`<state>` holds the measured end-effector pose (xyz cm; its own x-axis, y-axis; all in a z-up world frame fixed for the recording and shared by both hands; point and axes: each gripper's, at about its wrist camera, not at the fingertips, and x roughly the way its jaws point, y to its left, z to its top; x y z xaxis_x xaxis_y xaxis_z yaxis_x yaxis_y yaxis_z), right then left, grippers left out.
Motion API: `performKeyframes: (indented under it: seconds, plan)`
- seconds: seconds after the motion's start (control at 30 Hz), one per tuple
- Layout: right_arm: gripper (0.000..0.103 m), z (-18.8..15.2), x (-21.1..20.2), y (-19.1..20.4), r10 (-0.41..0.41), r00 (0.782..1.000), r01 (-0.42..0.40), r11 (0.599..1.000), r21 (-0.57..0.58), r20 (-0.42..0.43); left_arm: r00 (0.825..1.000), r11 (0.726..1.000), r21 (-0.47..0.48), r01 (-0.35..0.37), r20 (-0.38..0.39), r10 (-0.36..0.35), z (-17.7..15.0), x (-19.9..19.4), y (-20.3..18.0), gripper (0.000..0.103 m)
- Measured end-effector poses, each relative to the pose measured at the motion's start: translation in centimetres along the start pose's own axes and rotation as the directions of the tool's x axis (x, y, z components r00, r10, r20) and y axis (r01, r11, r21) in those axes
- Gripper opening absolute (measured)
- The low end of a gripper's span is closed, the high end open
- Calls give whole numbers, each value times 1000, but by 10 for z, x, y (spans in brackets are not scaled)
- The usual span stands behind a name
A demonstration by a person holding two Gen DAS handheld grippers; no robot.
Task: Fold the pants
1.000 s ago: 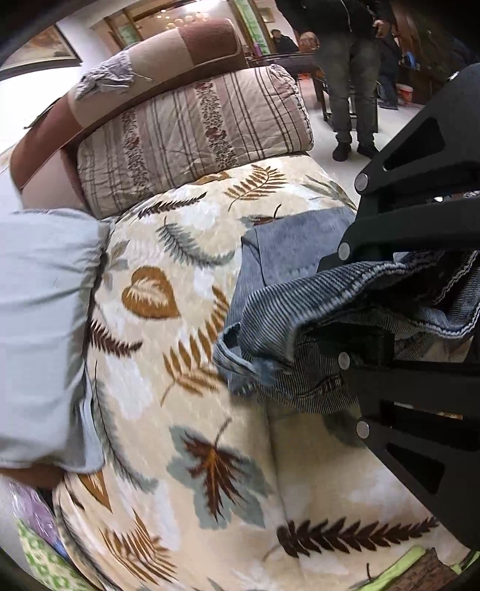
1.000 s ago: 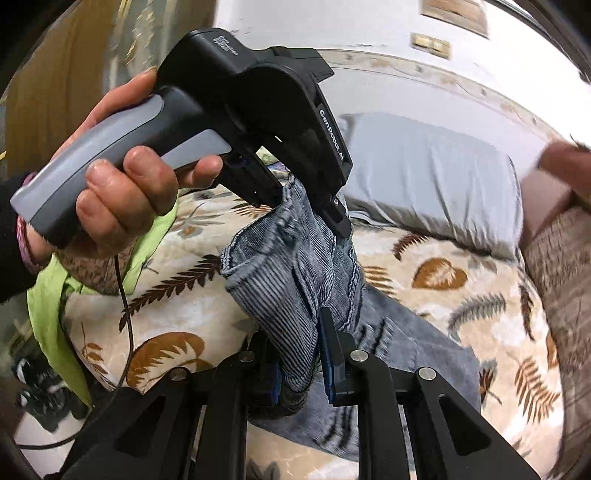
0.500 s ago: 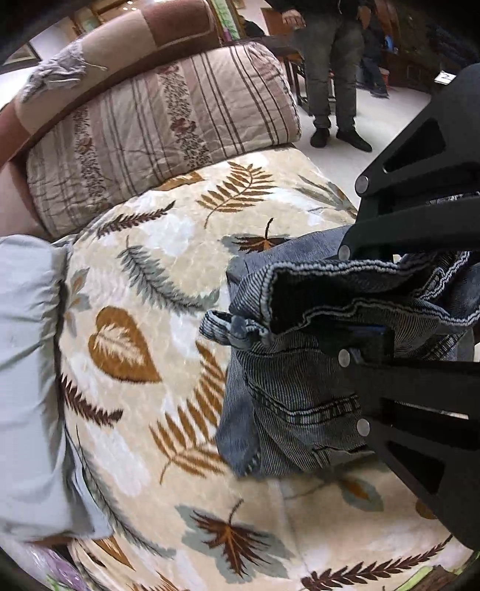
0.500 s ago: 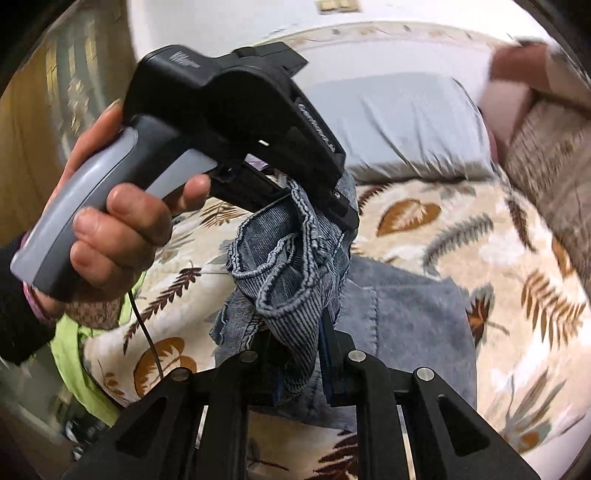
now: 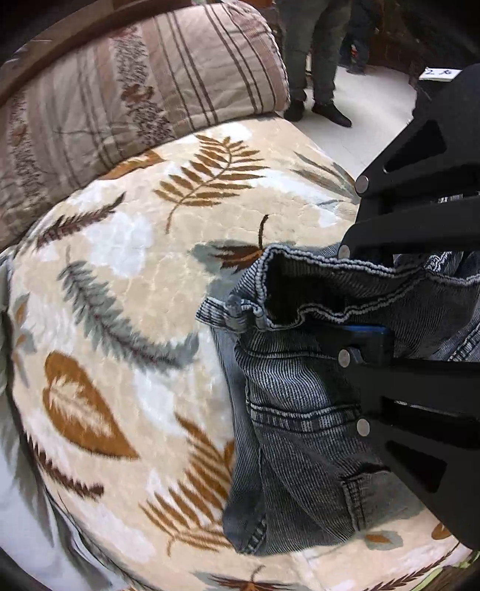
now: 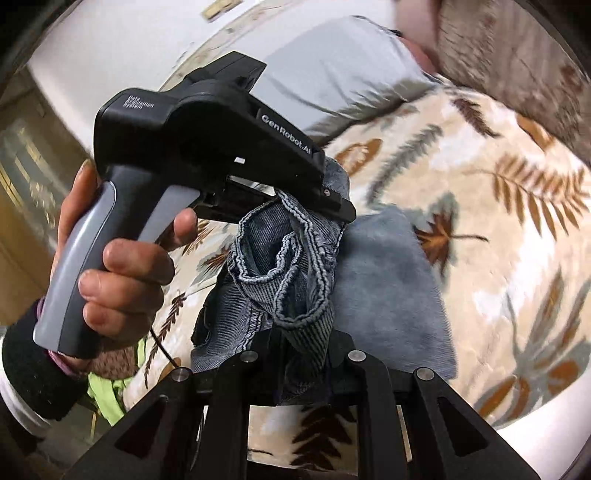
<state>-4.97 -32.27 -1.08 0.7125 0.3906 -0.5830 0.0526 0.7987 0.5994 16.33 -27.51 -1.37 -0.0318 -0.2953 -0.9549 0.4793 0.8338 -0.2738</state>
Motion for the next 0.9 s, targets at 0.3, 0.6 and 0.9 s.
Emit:
performKeyframes:
  seconds: [0.3,0.6,0.9]
  plan:
    - [15,-8,7,-66,87,996,-76,966,248,-33,989,987,86,-138,-41,142,8,38,-32,16]
    - [19,-22,17,-109,178,983,-142,890,433,-44,972,968,119,-221,-49,228,15,58,-52,40]
    - [29,-10,-2,-114,220,973,-174,888,427,-62,986,982,84,-169,34,166,18,-17,-50,43]
